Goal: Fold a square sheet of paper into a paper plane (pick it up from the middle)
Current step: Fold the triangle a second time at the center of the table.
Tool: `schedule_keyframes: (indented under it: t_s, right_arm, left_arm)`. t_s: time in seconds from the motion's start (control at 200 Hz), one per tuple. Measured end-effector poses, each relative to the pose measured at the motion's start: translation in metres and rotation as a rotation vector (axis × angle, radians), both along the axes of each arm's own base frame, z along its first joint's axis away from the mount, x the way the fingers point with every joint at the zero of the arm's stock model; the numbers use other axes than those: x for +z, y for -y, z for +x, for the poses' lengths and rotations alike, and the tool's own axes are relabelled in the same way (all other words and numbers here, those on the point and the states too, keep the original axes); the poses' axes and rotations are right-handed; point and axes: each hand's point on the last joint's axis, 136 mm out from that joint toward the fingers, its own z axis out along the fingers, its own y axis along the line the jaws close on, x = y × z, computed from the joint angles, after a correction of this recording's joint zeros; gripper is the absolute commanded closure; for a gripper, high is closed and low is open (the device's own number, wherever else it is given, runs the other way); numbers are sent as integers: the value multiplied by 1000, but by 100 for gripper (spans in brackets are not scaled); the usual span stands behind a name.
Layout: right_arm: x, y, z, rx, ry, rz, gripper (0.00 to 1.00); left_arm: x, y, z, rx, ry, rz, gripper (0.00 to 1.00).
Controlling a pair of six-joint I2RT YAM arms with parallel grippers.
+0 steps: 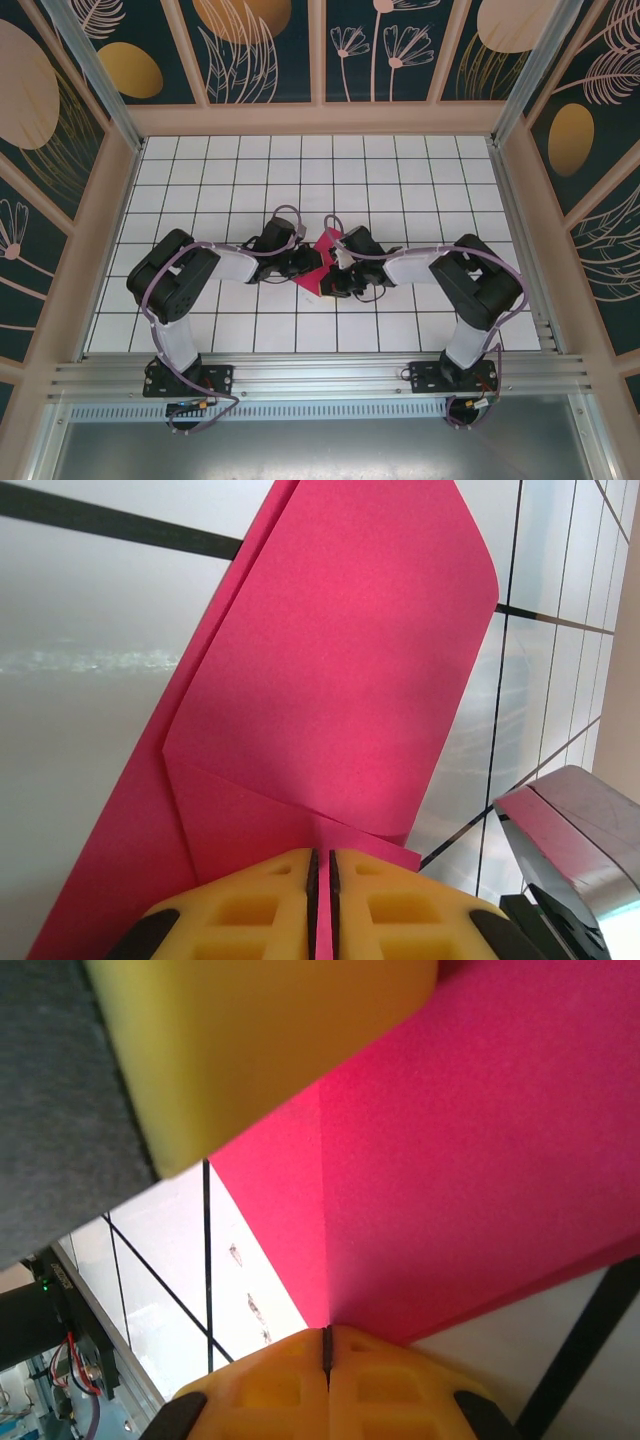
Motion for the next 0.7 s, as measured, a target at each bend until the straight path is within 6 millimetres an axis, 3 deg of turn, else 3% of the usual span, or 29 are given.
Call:
schedule_keyframes:
  t_s: [0.23, 0.455, 0.701]
  right_arm:
    - [17, -2, 2, -7, 28, 32, 95]
    - [-5, -3, -4, -8, -20, -7, 94]
    - [-3, -3, 0, -16, -8, -21, 88]
  left_arm:
    - [0, 0, 0, -2, 1, 2, 84]
    - [0, 0, 1, -4, 5, 7, 84]
    - [1, 0, 2, -5, 8, 12, 80]
